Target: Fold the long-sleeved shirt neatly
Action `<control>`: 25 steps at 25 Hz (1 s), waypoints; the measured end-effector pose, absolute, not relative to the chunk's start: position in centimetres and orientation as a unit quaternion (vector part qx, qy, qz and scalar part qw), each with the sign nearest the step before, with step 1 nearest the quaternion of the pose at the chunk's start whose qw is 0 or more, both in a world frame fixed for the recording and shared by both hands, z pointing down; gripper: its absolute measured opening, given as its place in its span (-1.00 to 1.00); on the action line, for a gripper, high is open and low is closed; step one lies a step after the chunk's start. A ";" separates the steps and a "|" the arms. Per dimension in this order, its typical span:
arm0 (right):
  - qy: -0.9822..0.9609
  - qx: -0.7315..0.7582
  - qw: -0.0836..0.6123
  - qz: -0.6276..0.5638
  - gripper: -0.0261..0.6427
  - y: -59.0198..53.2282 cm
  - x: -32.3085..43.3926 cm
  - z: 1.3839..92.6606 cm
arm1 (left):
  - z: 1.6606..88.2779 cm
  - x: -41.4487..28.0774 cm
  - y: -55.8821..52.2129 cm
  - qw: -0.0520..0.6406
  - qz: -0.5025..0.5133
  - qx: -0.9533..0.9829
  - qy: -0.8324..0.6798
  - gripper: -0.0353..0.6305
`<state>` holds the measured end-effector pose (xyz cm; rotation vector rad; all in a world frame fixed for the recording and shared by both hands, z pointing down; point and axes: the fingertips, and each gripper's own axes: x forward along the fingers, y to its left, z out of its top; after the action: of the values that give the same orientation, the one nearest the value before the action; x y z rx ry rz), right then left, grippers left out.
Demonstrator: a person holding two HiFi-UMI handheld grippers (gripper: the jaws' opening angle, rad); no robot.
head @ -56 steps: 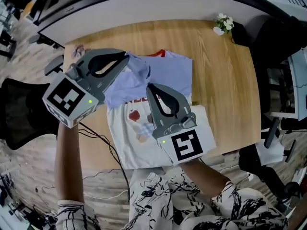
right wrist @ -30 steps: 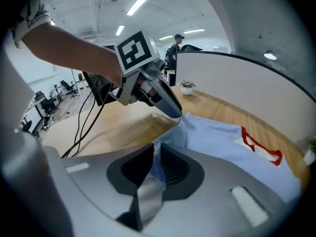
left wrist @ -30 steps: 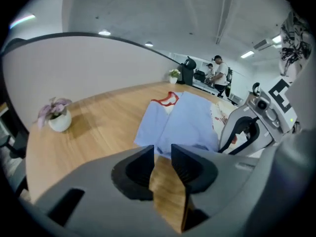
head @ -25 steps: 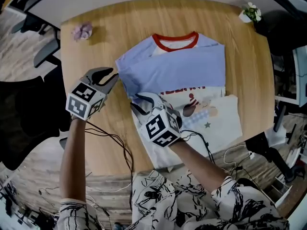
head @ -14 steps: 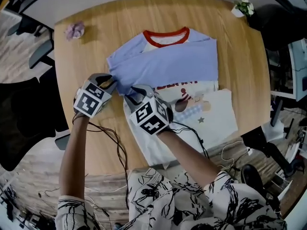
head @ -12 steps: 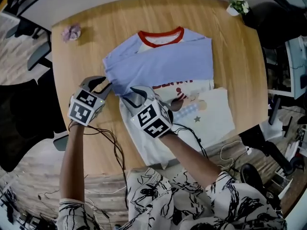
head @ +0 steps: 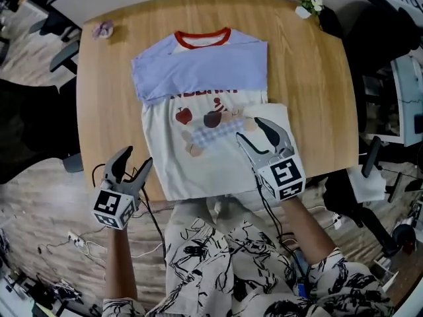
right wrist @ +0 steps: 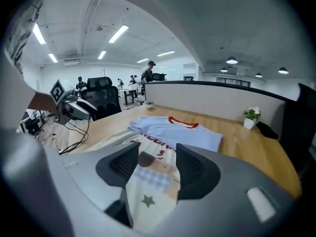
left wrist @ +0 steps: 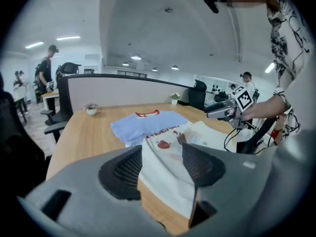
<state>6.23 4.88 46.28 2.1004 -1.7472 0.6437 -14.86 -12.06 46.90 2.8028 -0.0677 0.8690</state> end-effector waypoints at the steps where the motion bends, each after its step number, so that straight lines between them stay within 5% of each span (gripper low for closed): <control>1: -0.607 0.745 0.162 0.226 -0.17 7.2 7.0 46.5 | 47.2 -16.2 -10.6 0.116 0.299 0.946 -0.038 -0.11; 12: -0.533 0.766 0.187 0.307 -0.11 28.6 10.7 56.0 | 56.6 -26.6 0.2 0.173 0.368 0.892 -0.195 -0.15; 21: -0.543 0.740 0.178 0.354 -0.10 32.0 10.3 60.3 | 62.2 -28.8 5.6 0.249 0.332 0.887 -0.203 -0.05; 23: -0.544 0.735 0.172 0.367 -0.17 32.1 10.3 61.0 | 63.1 -28.4 5.9 0.260 0.334 0.885 -0.195 -0.04; 25: -0.541 0.733 0.170 0.377 -0.46 32.3 10.4 61.5 | 63.9 -28.0 6.1 0.267 0.339 0.883 -0.184 -0.03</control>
<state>10.41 32.29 61.45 2.0820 -1.5365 1.0702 -27.97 6.14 63.91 2.3834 -0.4976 0.9135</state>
